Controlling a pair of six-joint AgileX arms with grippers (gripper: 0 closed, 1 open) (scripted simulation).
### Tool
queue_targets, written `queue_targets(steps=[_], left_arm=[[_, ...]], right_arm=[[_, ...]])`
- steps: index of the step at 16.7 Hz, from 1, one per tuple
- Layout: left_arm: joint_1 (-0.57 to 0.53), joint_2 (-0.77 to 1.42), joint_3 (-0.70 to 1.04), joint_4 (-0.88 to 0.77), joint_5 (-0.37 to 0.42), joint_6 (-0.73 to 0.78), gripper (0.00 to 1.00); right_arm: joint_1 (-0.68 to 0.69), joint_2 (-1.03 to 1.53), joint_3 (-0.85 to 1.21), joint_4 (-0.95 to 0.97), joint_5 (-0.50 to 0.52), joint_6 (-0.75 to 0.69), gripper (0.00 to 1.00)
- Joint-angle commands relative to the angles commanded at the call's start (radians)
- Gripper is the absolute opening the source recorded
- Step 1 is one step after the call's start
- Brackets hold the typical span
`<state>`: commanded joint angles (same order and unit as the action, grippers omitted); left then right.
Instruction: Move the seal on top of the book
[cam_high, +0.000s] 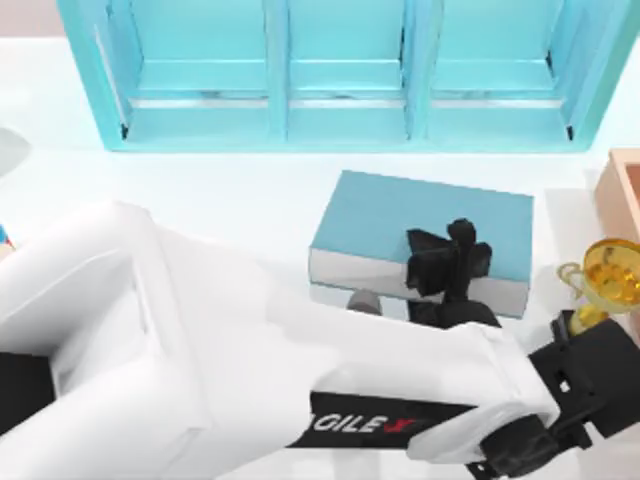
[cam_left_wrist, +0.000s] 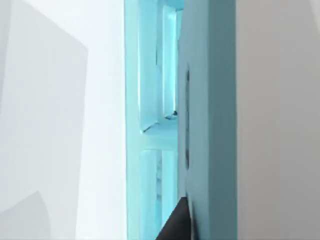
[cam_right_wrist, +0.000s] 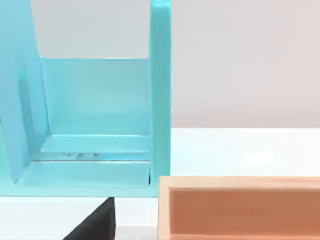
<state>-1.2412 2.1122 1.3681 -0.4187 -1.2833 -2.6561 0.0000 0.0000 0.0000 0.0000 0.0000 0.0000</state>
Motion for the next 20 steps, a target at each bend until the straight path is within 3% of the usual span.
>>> queue_targets(steps=[14,20], left_arm=[[0.0,0.06,-0.041,0.103,0.001,0.003,0.0],[0.0,0.06,-0.041,0.103,0.001,0.003,0.45]], right_arm=[[0.0,0.0,0.0,0.0,0.0,0.0,1.0],[0.0,0.0,0.0,0.0,0.0,0.0,1.0]])
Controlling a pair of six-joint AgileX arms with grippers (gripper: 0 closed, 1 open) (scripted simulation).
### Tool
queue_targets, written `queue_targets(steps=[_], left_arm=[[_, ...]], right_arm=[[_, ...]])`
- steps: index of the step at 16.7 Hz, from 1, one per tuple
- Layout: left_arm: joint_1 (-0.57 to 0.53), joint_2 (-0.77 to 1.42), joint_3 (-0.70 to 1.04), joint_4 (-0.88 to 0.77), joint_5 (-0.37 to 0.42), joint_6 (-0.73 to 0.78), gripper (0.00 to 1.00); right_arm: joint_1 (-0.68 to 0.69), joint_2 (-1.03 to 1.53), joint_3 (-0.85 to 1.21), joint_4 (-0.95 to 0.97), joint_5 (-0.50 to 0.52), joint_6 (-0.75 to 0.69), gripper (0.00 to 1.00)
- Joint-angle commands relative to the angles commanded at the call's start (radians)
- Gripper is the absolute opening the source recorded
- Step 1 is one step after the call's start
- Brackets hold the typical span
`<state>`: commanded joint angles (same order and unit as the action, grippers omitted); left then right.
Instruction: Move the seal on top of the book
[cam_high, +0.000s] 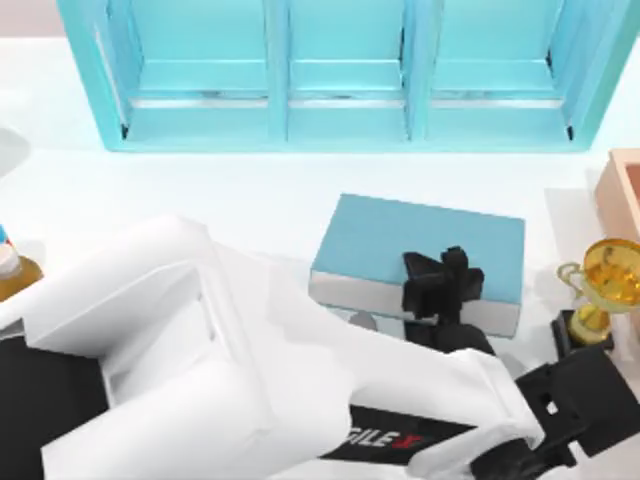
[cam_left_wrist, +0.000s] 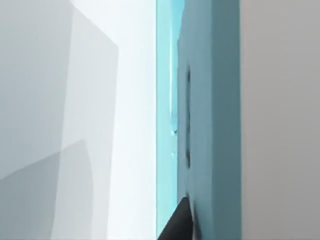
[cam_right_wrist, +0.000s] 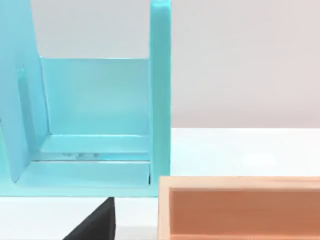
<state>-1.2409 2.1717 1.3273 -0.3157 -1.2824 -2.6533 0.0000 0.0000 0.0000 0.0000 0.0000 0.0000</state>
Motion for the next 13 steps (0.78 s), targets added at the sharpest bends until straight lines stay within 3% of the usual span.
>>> queue_targets(steps=[7,13], left_arm=[[0.0,0.0,0.0,0.0,0.0,0.0,0.98],[0.0,0.0,0.0,0.0,0.0,0.0,1.0]], right_arm=[[0.0,0.0,0.0,0.0,0.0,0.0,1.0],[0.0,0.0,0.0,0.0,0.0,0.0,1.0]])
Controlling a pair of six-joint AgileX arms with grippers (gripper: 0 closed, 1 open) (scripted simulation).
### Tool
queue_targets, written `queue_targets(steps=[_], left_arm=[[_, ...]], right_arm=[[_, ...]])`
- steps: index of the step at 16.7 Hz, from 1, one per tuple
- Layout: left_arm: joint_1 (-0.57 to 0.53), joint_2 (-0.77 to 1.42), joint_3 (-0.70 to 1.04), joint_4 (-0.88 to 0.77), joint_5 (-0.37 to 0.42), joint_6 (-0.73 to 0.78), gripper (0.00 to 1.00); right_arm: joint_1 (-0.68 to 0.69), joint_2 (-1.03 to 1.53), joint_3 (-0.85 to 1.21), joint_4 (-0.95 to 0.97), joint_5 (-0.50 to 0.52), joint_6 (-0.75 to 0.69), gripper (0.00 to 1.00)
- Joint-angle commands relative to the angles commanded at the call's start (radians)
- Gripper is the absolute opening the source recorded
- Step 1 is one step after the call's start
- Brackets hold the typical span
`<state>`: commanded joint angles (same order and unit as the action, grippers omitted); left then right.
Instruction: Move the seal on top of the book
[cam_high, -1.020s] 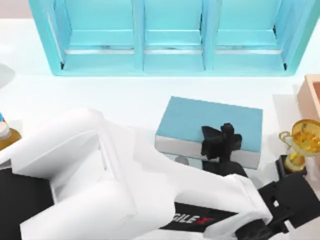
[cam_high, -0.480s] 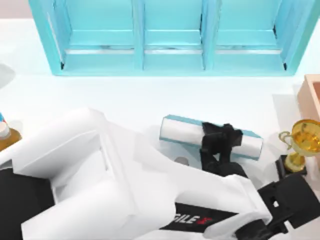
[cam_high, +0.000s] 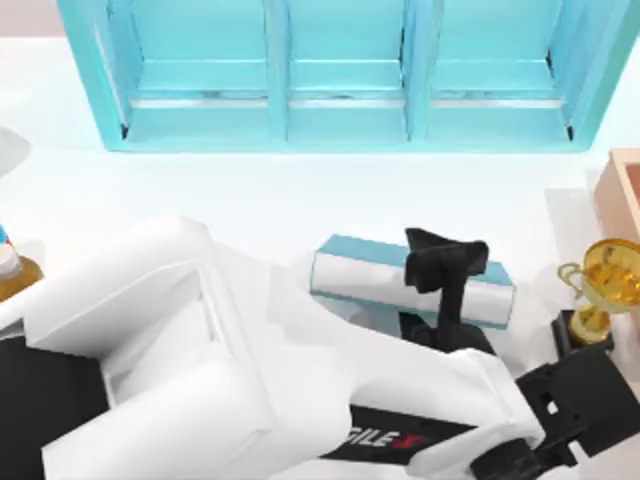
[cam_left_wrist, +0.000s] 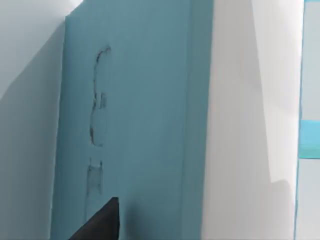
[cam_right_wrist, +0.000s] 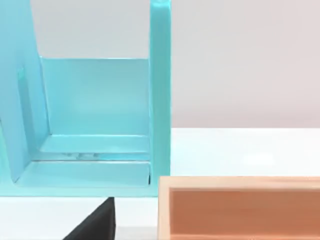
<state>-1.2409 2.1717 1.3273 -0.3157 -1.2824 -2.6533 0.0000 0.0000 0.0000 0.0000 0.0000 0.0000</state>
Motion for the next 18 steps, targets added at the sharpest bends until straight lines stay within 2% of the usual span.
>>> queue_targets(steps=[5,8,12,18], left_arm=[[-0.004,0.006,0.0,-0.013,0.001,-0.013,1.0],[-0.033,0.043,0.014,-0.11,0.004,-0.107,1.0],[-0.111,0.108,0.066,-0.383,0.015,-0.373,1.0],[-0.27,0.164,0.189,-0.966,0.05,-0.917,1.0]], right_arm=[[0.0,0.0,0.0,0.0,0.0,0.0,1.0],[0.0,0.0,0.0,0.0,0.0,0.0,1.0],[0.0,0.0,0.0,0.0,0.0,0.0,1.0],[0.0,0.0,0.0,0.0,0.0,0.0,1.0]])
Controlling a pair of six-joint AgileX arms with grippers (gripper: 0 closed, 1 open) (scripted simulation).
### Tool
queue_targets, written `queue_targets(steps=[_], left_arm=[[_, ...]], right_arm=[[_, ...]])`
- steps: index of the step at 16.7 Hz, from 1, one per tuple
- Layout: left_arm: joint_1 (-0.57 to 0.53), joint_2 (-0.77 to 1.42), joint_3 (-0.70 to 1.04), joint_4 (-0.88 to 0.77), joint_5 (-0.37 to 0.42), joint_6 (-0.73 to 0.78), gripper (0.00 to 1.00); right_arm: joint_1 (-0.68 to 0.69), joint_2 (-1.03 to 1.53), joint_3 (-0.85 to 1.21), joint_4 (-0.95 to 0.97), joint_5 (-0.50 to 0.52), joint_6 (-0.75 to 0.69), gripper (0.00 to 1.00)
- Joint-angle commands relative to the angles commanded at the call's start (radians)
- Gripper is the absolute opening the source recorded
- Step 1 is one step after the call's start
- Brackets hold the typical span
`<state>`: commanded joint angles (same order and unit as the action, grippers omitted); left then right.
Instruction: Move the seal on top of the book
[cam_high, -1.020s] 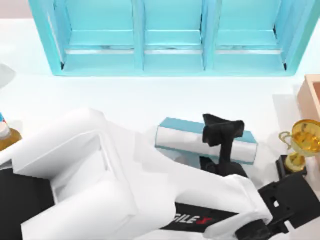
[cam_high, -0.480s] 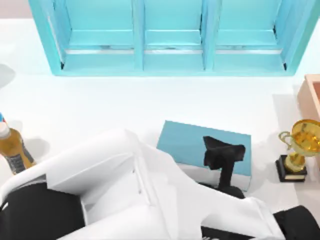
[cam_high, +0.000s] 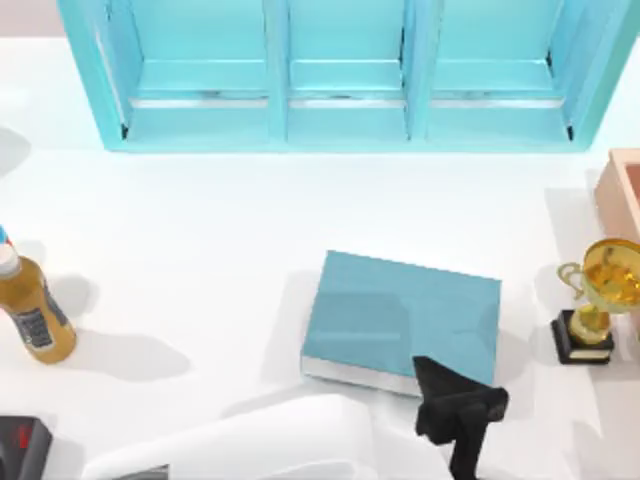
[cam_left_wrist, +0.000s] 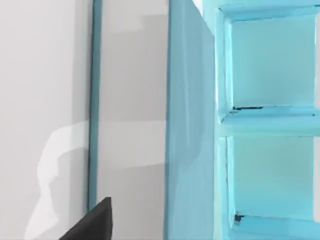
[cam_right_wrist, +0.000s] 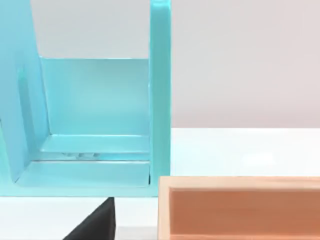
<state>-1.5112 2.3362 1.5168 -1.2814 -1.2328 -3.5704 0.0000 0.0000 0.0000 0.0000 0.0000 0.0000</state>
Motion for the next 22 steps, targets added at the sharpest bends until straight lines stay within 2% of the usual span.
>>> queue_targets(steps=[3,6,13,17,19,22], left_arm=[[-0.064,0.005,0.052,-0.207,0.018,-0.2,1.0],[-0.1,0.005,0.083,-0.32,0.036,-0.311,1.0],[-0.102,0.005,0.087,-0.342,0.039,-0.332,1.0],[-0.047,-0.039,0.07,-0.309,0.085,-0.237,1.0],[0.017,-0.095,0.044,-0.267,0.137,-0.128,1.0],[0.152,-0.228,-0.022,-0.169,0.244,0.119,1.0]], right_arm=[[0.0,0.0,0.0,0.0,0.0,0.0,1.0],[0.0,0.0,0.0,0.0,0.0,0.0,1.0],[0.0,0.0,0.0,0.0,0.0,0.0,1.0],[0.0,0.0,0.0,0.0,0.0,0.0,1.0],[0.0,0.0,0.0,0.0,0.0,0.0,1.0],[0.0,0.0,0.0,0.0,0.0,0.0,1.0]])
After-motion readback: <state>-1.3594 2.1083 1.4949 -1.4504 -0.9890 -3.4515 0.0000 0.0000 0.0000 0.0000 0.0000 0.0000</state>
